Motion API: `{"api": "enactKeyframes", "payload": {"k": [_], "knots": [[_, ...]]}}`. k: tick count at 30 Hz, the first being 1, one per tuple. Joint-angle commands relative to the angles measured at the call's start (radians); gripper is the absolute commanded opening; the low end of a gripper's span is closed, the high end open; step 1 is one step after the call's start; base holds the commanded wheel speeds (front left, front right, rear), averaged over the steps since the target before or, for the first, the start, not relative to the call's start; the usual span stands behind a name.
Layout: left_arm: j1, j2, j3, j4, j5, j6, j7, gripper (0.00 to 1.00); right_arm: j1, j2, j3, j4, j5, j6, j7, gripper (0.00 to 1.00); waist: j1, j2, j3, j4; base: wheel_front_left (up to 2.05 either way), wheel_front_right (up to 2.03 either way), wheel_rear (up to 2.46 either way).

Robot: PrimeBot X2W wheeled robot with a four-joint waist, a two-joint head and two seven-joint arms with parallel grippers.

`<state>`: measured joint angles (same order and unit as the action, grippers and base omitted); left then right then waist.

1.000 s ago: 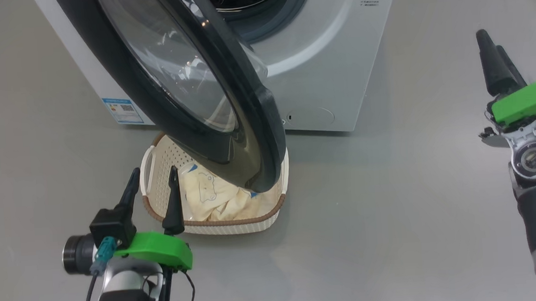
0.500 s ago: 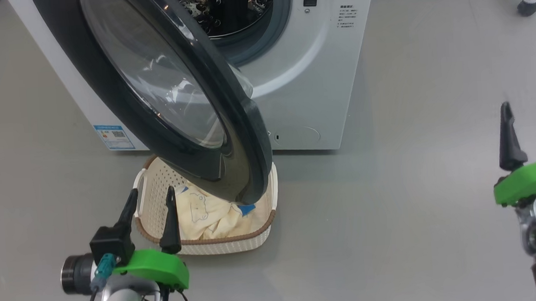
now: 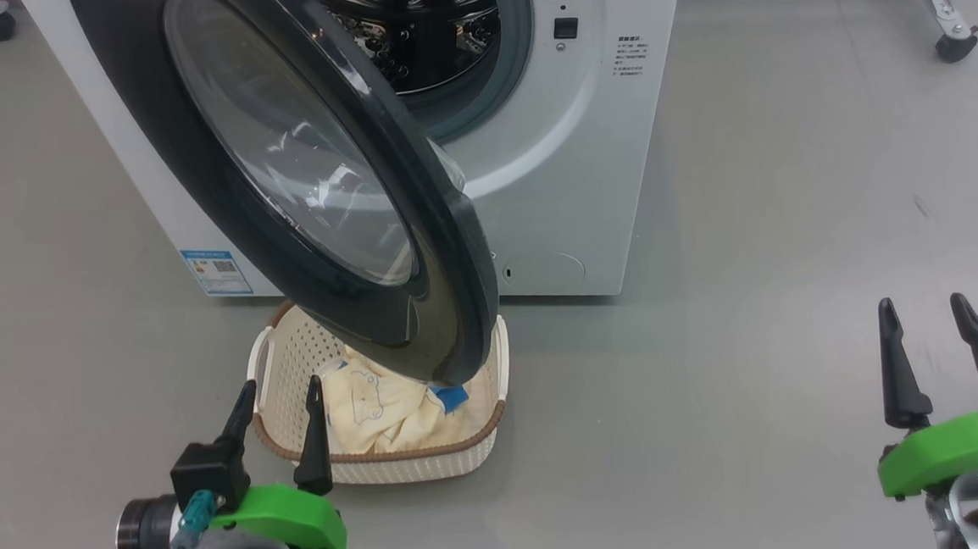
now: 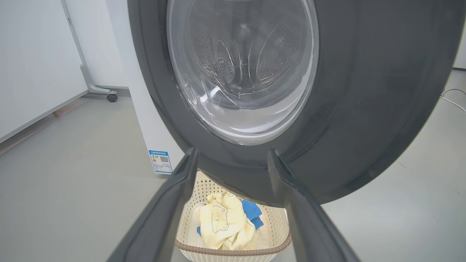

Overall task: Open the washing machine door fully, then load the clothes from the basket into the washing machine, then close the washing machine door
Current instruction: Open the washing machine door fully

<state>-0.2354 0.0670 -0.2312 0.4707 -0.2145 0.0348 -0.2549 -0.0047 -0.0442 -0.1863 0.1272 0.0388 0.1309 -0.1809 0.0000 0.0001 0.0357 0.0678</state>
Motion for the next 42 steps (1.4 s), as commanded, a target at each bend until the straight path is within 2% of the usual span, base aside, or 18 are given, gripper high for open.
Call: {"api": "enactKeyframes", "payload": {"k": [1,11,34,35,36,37,38,42], "knots": [[-0.021,0.02,0.032,-0.029,-0.01,-0.002,-0.007,1.0,-0.014,-0.007,0.019,-0.057,-0.004,0.0,0.004,1.0,0.0,-0.0001,-0.001,0.0,0.0,0.0,0.0],[-0.022,0.031,0.029,-0.03,-0.02,0.002,-0.005,1.0,0.079,-0.006,0.044,-0.139,0.052,0.0,0.036,1.0,0.0,-0.0001,0.001,-0.01,0.0,0.0,0.0],[-0.047,0.048,0.027,-0.042,-0.045,0.012,-0.004,1.0,0.089,-0.006,0.049,-0.134,0.049,0.0,0.059,1.0,0.0,-0.0001,0.007,-0.007,0.0,0.0,0.0],[-0.049,0.05,0.027,-0.043,-0.046,0.012,-0.003,0.88,0.089,-0.006,0.049,-0.134,0.049,0.0,0.06,1.0,0.0,-0.0001,0.007,-0.007,0.0,0.0,0.0],[-0.053,0.051,0.026,-0.045,-0.047,0.011,-0.002,0.37,0.09,-0.006,0.049,-0.134,0.049,0.0,0.06,1.0,0.0,-0.0001,0.007,-0.007,0.0,0.0,0.0],[-0.057,0.051,0.025,-0.048,-0.048,0.01,-0.001,0.15,0.09,-0.006,0.048,-0.135,0.049,0.0,0.06,1.0,0.0,-0.0001,0.008,-0.007,0.0,0.0,0.0],[-0.063,0.053,0.025,-0.053,-0.048,0.011,0.0,0.0,0.089,-0.006,0.048,-0.135,0.049,0.0,0.061,1.0,0.0,-0.0001,0.008,-0.007,0.0,0.0,0.0],[-0.094,0.056,0.028,-0.106,-0.045,0.025,0.006,0.0,0.086,-0.006,0.052,-0.135,0.042,0.0,0.068,1.0,0.0,-0.0001,0.013,-0.01,0.0,0.0,0.0]]}}
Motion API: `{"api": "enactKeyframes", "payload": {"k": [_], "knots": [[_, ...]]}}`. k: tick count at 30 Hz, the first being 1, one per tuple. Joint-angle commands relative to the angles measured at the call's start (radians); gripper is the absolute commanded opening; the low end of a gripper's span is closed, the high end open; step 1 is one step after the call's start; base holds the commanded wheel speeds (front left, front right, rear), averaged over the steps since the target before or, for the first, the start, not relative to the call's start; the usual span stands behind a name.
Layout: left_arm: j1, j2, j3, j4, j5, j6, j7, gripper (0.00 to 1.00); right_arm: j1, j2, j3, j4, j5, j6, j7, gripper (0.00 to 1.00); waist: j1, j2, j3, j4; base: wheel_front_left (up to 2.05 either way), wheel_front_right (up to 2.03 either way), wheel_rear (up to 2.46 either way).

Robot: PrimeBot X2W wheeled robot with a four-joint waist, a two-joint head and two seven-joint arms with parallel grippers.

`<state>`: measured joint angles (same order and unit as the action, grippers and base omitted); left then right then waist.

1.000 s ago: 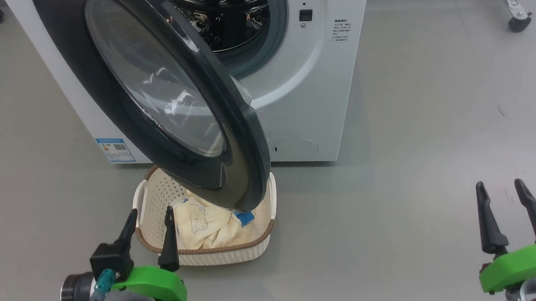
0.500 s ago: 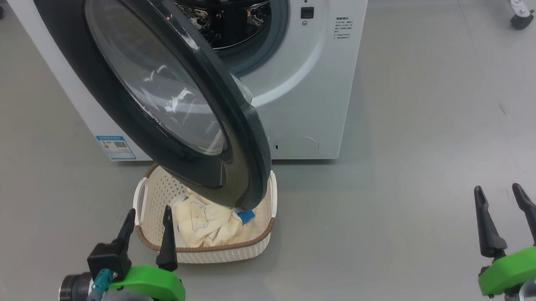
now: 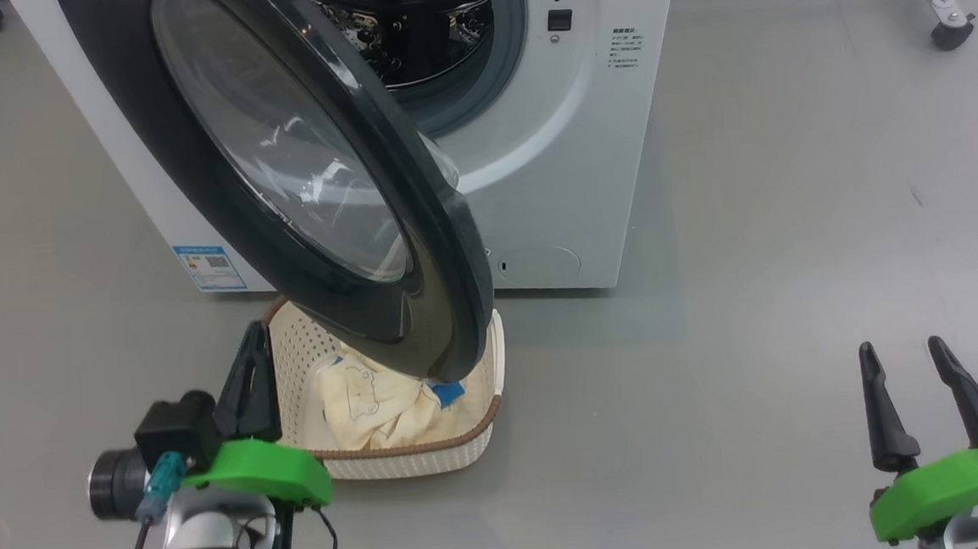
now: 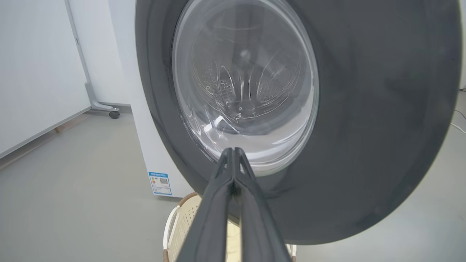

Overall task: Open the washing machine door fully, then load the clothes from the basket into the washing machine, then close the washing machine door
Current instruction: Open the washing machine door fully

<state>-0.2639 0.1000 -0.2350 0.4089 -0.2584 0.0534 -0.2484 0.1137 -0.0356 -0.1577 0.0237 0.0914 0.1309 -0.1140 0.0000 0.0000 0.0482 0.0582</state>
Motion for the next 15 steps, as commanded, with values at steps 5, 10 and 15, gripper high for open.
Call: {"api": "enactKeyframes", "payload": {"k": [5,10,15], "knots": [[-0.106,0.02,0.015,-0.205,0.014,0.024,0.031,0.0,-0.031,-0.015,0.017,-0.036,-0.021,0.0,0.012,1.0,0.0,0.0,-0.005,0.0,0.0,0.0,0.0],[-0.122,0.003,-0.057,-0.439,0.033,0.018,0.114,0.0,-0.032,-0.015,0.01,-0.035,-0.022,0.0,0.019,1.0,0.0,0.0,-0.01,0.0,0.0,0.0,0.0],[-0.118,-0.025,-0.197,-0.638,0.007,-0.016,0.245,0.0,-0.04,-0.015,0.009,-0.037,-0.04,0.0,0.028,1.0,0.0,0.0,-0.009,-0.01,0.0,0.0,0.0]]}}
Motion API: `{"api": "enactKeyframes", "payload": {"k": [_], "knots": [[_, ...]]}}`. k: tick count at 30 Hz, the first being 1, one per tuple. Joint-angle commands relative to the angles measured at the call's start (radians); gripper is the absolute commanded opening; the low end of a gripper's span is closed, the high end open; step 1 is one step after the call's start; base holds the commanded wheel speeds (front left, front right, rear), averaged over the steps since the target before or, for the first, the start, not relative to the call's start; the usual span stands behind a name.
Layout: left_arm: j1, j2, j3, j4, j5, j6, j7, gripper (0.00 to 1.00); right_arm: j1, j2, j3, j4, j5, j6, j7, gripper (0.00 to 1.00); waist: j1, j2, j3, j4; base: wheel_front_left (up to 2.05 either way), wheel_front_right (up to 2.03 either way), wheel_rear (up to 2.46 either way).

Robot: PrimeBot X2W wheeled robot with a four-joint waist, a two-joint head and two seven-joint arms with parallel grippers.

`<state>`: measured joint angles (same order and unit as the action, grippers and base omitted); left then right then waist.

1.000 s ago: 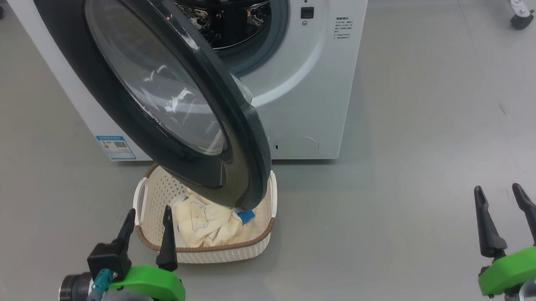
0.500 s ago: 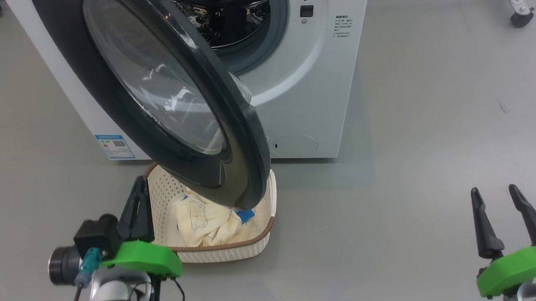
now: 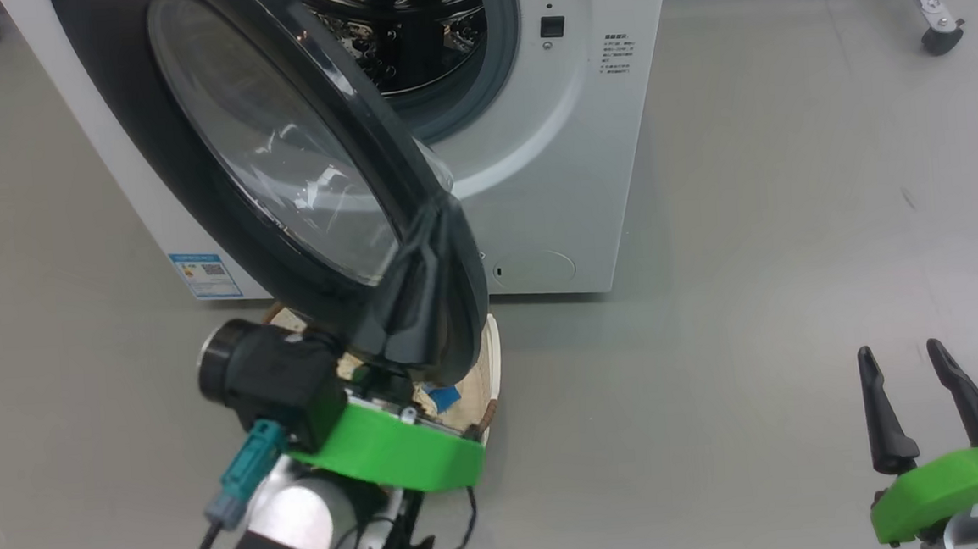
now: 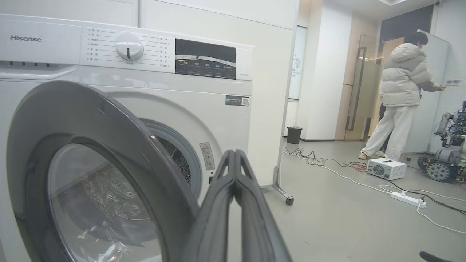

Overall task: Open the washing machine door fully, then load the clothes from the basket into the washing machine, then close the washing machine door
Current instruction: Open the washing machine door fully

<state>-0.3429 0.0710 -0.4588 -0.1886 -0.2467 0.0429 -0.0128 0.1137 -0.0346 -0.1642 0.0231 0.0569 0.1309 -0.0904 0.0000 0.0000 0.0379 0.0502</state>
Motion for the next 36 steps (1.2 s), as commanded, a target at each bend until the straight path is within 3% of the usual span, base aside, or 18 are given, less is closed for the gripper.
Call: {"api": "enactKeyframes", "payload": {"k": [1,6,12,25,36], "knots": [[-0.039,-0.001,0.002,-0.058,-0.021,-0.011,0.026,0.0,-0.043,-0.016,0.015,-0.036,-0.006,0.0,0.005,1.0,0.0,0.0,0.002,-0.004,0.0,0.0,0.0],[-0.057,-0.015,-0.099,-0.057,-0.069,-0.01,0.088,0.0,-0.049,-0.016,0.024,-0.028,-0.004,0.0,0.012,1.0,0.0,0.0,0.005,-0.024,0.0,0.0,0.0],[-0.095,-0.02,-0.149,0.058,-0.126,0.036,0.103,0.0,-0.056,-0.016,0.036,-0.025,-0.001,0.0,0.019,1.0,0.0,0.0,0.014,-0.065,0.0,0.0,0.0],[-0.229,-0.021,-0.202,0.324,-0.306,0.136,0.026,0.0,-0.072,-0.016,0.055,0.0,0.017,0.0,0.019,1.0,0.0,0.0,0.032,-0.125,0.0,0.0,0.0],[-0.35,-0.021,-0.236,0.519,-0.47,0.227,-0.046,0.0,-0.082,-0.016,0.059,0.022,0.031,0.0,0.011,1.0,0.0,0.0,0.04,-0.129,0.0,0.0,0.0]]}}
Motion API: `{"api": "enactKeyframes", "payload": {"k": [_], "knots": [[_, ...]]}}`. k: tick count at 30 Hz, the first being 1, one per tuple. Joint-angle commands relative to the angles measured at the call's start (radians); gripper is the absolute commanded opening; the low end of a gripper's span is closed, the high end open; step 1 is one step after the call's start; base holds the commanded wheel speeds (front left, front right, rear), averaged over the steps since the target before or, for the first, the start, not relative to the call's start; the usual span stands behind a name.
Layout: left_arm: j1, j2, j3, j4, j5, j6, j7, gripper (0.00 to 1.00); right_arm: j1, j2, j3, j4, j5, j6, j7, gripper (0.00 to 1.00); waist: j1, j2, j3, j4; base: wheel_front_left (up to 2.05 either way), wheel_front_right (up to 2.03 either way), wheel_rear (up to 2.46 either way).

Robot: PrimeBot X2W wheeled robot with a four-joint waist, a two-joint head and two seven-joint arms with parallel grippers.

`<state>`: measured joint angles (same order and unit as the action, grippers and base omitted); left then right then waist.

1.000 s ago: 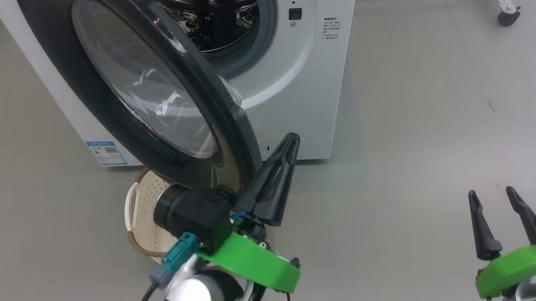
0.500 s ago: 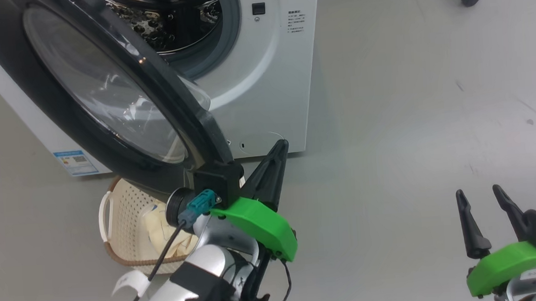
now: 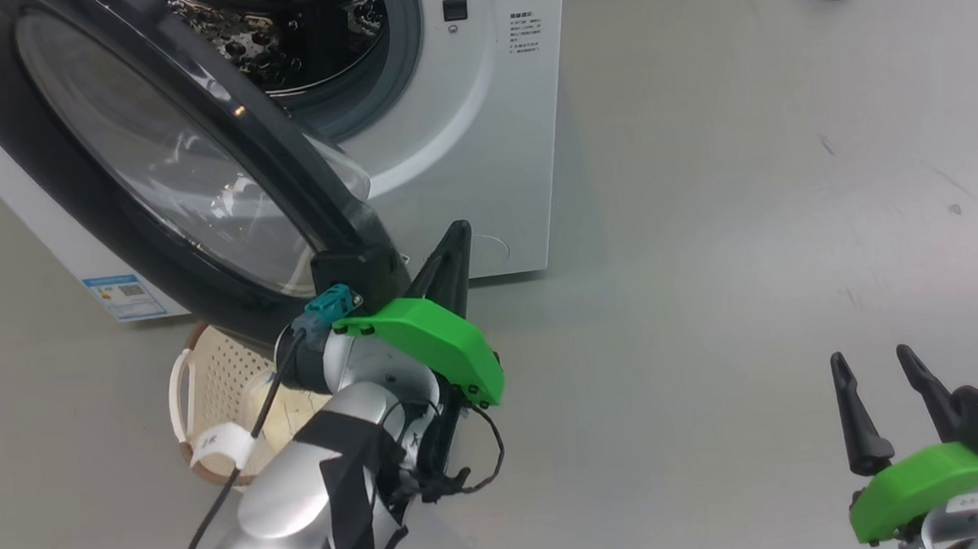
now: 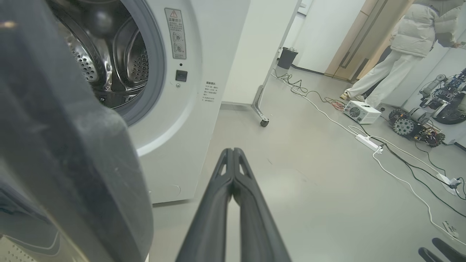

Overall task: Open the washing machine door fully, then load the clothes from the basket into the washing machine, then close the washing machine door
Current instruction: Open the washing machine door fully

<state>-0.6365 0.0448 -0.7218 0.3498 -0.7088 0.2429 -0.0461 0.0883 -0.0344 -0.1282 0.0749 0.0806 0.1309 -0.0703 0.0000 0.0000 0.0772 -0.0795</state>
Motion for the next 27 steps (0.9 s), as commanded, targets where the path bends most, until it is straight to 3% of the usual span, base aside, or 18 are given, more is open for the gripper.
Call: {"api": "enactKeyframes", "payload": {"k": [1,10,27], "knots": [[-0.065,0.006,0.025,-0.001,-0.022,0.034,-0.021,0.0,-0.059,-0.016,0.024,-0.027,0.008,0.0,-0.009,1.0,0.0,0.0,0.001,0.002,0.0,0.0,0.0],[-0.104,0.006,0.0,0.127,-0.131,0.063,-0.095,0.0,-0.063,-0.016,0.025,-0.012,0.009,0.0,-0.007,1.0,0.0,0.0,-0.004,0.015,0.0,0.0,0.0],[-0.142,0.005,-0.04,0.242,-0.226,0.058,-0.177,0.0,-0.062,-0.016,0.001,0.001,0.019,0.0,0.007,1.0,0.0,0.0,-0.002,0.067,0.0,0.0,0.0]]}}
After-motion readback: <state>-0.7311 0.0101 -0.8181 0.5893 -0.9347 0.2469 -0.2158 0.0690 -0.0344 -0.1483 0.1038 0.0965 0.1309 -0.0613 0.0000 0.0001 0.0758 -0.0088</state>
